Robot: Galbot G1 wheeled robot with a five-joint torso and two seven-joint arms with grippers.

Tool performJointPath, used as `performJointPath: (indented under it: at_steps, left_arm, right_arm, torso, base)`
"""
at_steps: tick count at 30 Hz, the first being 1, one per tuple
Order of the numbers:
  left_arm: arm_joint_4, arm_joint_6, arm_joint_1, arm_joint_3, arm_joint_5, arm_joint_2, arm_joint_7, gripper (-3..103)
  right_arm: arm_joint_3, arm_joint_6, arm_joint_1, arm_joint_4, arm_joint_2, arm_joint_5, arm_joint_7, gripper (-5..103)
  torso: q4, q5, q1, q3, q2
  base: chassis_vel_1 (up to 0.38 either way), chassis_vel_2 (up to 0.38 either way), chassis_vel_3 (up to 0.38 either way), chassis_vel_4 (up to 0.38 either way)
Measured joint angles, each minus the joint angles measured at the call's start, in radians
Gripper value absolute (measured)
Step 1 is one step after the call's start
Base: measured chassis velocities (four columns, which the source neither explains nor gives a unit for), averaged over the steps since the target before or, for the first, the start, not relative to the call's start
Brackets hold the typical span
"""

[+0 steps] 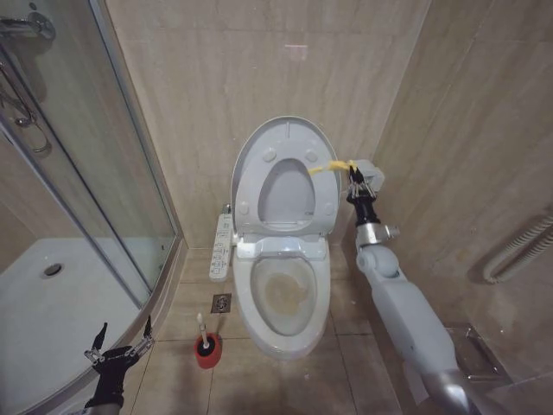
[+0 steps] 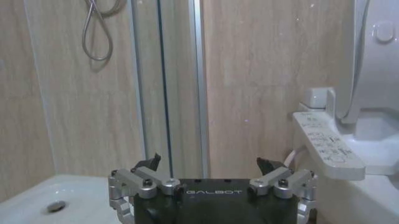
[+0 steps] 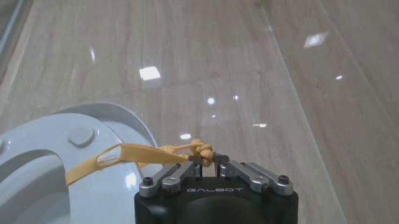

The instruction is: Open the toilet lid, clean the toilet bowl with a toilet brush, close the toilet lid, and flush.

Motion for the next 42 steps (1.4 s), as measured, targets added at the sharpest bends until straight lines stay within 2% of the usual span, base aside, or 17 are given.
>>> performJointPath:
  at_steps: [7, 21, 29, 31, 32, 38, 39, 42]
  left_arm:
    - [0.009, -0.007, -0.002, -0.005, -0.002, -0.006, 0.0, 100]
    - [-0.005, -0.006, -0.005, -0.015, -0.006, -0.009, 0.0, 100]
    - [-0.009, -0.008, -0.004, -0.018, -0.007, -0.014, 0.0, 100]
    - [-0.011, -0.008, -0.003, -0.018, -0.007, -0.015, -0.001, 100]
    - [-0.012, -0.008, -0.003, -0.018, -0.007, -0.015, 0.0, 100]
    - [-0.012, -0.008, -0.005, -0.016, -0.008, -0.015, 0.0, 100]
    - [-0.013, -0.008, -0.006, -0.015, -0.008, -0.015, 0.0, 100]
    - [-0.013, -0.008, -0.006, -0.014, -0.008, -0.013, 0.0, 100]
  right_arm:
    - [-0.007, -0.002, 0.108, -0.12, 0.025, 0.006, -0.033, 13]
    - [-0.015, 0.002, 0.21, -0.295, 0.059, -0.009, -0.085, 13]
    - [-0.018, -0.001, 0.229, -0.328, 0.068, -0.009, -0.088, 13]
    - [-0.018, -0.006, 0.223, -0.321, 0.065, -0.006, -0.084, 13]
    - [-0.018, -0.009, 0.217, -0.31, 0.061, -0.005, -0.082, 20]
    - [-0.019, -0.016, 0.169, -0.241, 0.041, 0.003, -0.071, 20]
    - [-0.019, -0.017, 0.15, -0.217, 0.035, 0.005, -0.066, 47]
    - [-0.019, -0.02, 0.118, -0.173, 0.022, 0.01, -0.055, 47]
  torso:
    - [0.0, 0.0001, 0.0, 0.0, 0.0]
    - [-0.0006, 0.0001, 0.0, 0.0, 0.0]
    - [-0.0006, 0.0001, 0.0, 0.0, 0.0]
    - [-0.0014, 0.0003, 0.0, 0.0, 0.0]
    - [-0.0017, 0.0007, 0.0, 0.0, 0.0]
    - [-0.0011, 0.0007, 0.0, 0.0, 0.0]
    - [-0.0013, 0.0003, 0.0, 0.0, 0.0]
    - [-0.0012, 0.0005, 0.0, 0.0, 0.0]
  base:
    - [0.0, 0.0, 0.0, 0.0]
    - [0.0, 0.0, 0.0, 0.0]
    - [0.0, 0.0, 0.0, 0.0]
    - [0.0, 0.0, 0.0, 0.0]
    - [0.0, 0.0, 0.0, 0.0]
    - [0.0, 0.0, 0.0, 0.0]
    - [0.0, 0.0, 0.0, 0.0]
    - [0.0, 0.0, 0.0, 0.0]
